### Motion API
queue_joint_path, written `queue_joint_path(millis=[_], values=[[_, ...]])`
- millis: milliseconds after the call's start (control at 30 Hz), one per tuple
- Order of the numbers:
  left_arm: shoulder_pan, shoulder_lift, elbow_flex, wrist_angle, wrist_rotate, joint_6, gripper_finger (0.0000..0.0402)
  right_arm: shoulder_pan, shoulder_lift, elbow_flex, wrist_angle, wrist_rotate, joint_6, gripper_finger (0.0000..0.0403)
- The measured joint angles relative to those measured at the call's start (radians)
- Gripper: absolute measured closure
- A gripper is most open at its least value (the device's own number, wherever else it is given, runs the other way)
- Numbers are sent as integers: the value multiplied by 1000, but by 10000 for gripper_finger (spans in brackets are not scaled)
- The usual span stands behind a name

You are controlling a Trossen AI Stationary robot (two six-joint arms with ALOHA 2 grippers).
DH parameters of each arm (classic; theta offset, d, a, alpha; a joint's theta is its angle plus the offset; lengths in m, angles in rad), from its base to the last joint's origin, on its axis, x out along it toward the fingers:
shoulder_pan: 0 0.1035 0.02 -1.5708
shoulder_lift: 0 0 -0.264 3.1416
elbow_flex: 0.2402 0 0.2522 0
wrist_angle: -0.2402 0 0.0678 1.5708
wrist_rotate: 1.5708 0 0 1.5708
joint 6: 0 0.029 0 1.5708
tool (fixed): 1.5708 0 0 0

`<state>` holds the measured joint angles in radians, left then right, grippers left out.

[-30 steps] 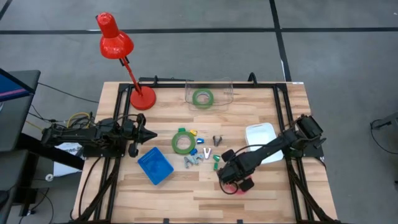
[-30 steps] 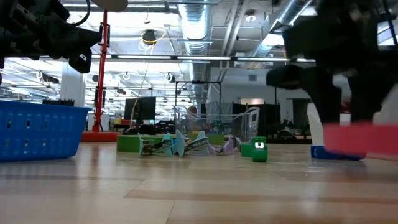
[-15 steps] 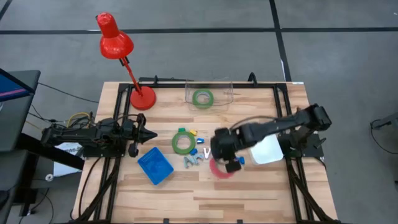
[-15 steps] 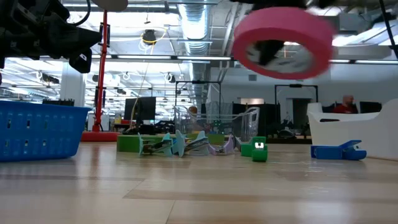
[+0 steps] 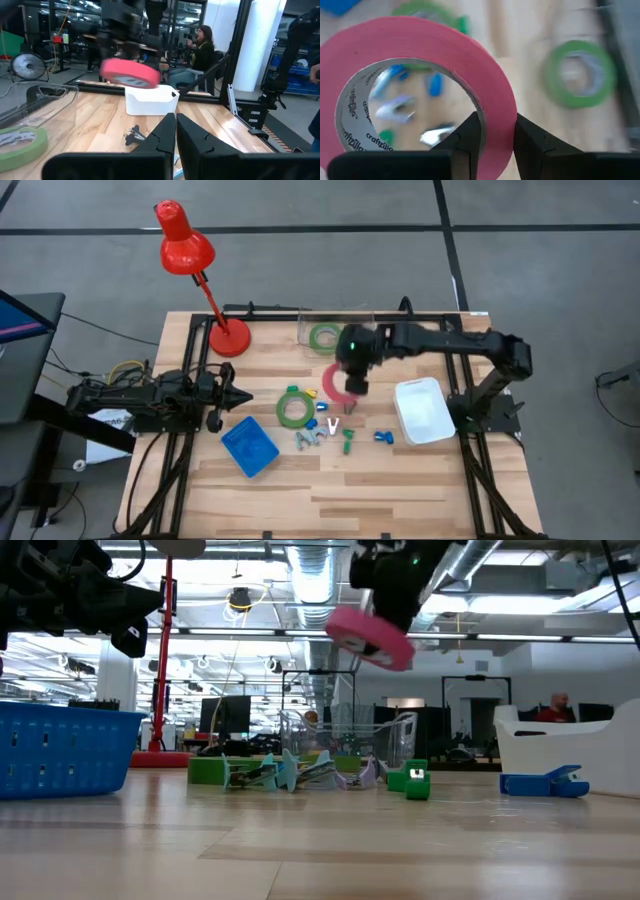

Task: Pick and place Stapler, Stapler remover, tape
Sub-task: Put the pink tape into the transparent bin

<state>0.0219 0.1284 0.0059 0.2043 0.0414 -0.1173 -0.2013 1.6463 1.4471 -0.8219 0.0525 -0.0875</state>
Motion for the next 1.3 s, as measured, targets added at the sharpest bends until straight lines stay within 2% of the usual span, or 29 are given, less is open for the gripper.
queue_joint_path(millis=[300,533,633,967,1300], values=[[0,0,0,0,0,0,394,-213,0,0,132,6,18,320],[0,0,0,0,0,0,394,-322,47,0,250,140,18,321],[0,0,0,0,0,0,394,-359,80,0,279,163,18,321],[0,0,0,2,0,0,394,-424,222,-1,281,184,9,321],[0,0,0,6,0,0,394,-436,242,-1,220,180,9,318]])
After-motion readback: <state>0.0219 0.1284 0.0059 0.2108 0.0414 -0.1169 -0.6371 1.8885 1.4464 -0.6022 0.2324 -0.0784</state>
